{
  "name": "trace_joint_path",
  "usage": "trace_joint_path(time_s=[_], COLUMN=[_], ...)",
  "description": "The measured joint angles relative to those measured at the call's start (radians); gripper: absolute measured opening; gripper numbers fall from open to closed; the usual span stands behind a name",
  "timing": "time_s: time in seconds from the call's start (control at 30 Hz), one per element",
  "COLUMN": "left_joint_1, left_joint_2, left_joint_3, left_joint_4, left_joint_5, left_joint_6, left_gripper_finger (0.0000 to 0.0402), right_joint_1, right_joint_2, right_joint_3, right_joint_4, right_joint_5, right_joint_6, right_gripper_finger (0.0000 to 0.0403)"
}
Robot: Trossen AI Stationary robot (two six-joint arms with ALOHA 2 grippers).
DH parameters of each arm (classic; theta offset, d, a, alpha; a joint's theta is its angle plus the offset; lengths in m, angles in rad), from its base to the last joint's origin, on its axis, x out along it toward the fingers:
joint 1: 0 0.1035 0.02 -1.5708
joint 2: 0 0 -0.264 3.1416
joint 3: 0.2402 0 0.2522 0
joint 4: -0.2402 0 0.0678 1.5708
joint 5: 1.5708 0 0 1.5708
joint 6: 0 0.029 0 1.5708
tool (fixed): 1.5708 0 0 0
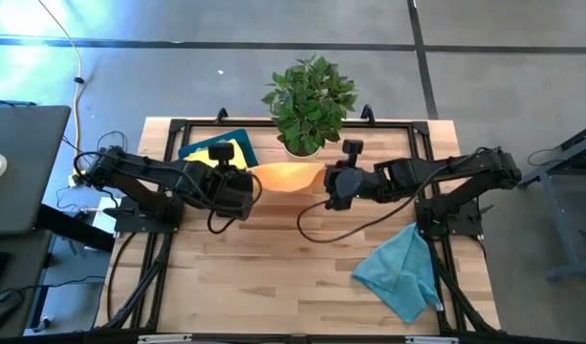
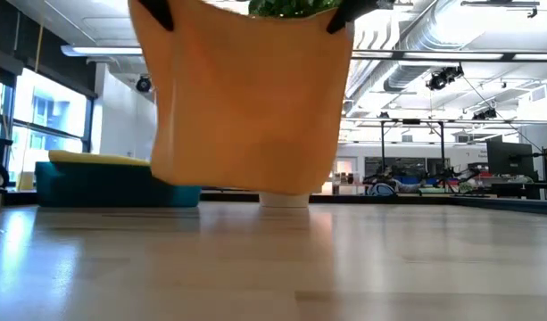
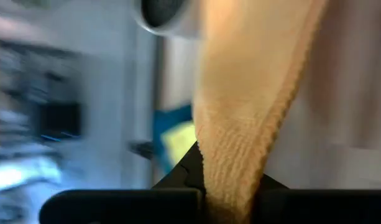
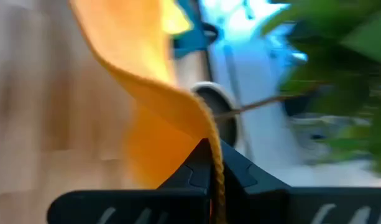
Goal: Fold microfiber towels
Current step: Fold the orange towel
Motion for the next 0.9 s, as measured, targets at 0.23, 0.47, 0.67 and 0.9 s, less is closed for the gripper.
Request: trace_joint_path(time_s=[0.23,0.47,0.67,0.9], left_joint_1=[-0.035,-0.156,-0.260,-0.317], left_joint_2=[0.040,0.209,0.338,0.364], left_joint_3=[-0.141,-0.225,-0.225,-0.224], left_joint_4=[0.075,0.256,0.389,0.559], left_joint_5=[0.368,0.554,0.724,0.816], left_joint_6=[-0.239,-0.358,-0.441,-0.449], left_gripper_finger=[0.0000,0.0000,0.0000,0.0001], right_joint_1=[0.048,0.160,0.257,0.300], right_joint_2=[0.053,0.113,0.154,0.197], right_joint_3=[-0.064,-0.201,-0.233,-0.233], right_joint_4=[-0.137,0.008,0.086,0.115], right_joint_5=[-0.356,-0.570,-0.683,-0.715], right_joint_6=[0.261,0.411,0.482,0.446], right_gripper_finger=[0.0000,0.0000,0.0000,0.0000])
